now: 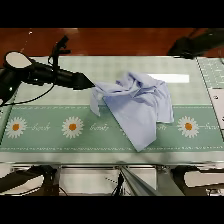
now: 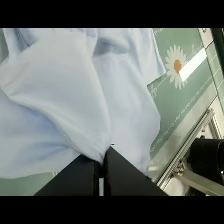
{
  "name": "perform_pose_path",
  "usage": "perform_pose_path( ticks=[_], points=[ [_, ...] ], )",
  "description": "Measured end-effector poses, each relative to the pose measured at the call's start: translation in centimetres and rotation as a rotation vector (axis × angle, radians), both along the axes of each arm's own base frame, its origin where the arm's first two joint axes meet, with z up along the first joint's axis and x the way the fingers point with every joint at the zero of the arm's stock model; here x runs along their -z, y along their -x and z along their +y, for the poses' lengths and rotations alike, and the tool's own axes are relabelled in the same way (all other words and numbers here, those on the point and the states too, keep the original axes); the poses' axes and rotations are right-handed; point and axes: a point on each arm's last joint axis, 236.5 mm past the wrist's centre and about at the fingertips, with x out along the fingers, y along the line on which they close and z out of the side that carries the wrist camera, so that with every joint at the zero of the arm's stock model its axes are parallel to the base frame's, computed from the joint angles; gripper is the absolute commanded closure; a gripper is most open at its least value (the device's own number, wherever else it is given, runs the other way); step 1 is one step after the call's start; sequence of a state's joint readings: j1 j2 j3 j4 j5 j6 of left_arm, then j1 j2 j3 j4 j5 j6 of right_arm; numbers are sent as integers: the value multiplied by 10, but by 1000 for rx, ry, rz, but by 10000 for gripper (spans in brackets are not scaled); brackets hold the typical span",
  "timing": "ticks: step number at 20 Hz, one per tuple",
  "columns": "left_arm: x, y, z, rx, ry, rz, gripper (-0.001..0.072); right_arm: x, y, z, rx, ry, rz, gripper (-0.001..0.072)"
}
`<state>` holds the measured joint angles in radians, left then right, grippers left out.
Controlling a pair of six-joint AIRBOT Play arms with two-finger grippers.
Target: Fold the shirts.
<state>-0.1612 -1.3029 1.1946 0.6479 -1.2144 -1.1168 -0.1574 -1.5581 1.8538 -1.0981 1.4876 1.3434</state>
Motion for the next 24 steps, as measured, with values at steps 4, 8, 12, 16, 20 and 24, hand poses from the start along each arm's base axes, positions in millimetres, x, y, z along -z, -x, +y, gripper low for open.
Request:
perform_pose_path(
  ticks=[4,8,12,16,20,24],
  points=[
    [12,8,6,38,-50,16,683,20,77,-76,169,62,188,199],
    [16,11,9,51,-74,21,682,87,182,-55,238,-83,390,104],
    [18,14,10,62,-81,26,682,161,271,-1,274,-230,542,105],
    [18,16,10,69,-84,30,682,189,291,35,348,-376,549,116],
    [19,17,10,82,-86,26,682,198,283,40,443,-426,527,117],
    [19,18,10,88,-87,22,682,204,277,42,480,-420,512,117]
  ],
)
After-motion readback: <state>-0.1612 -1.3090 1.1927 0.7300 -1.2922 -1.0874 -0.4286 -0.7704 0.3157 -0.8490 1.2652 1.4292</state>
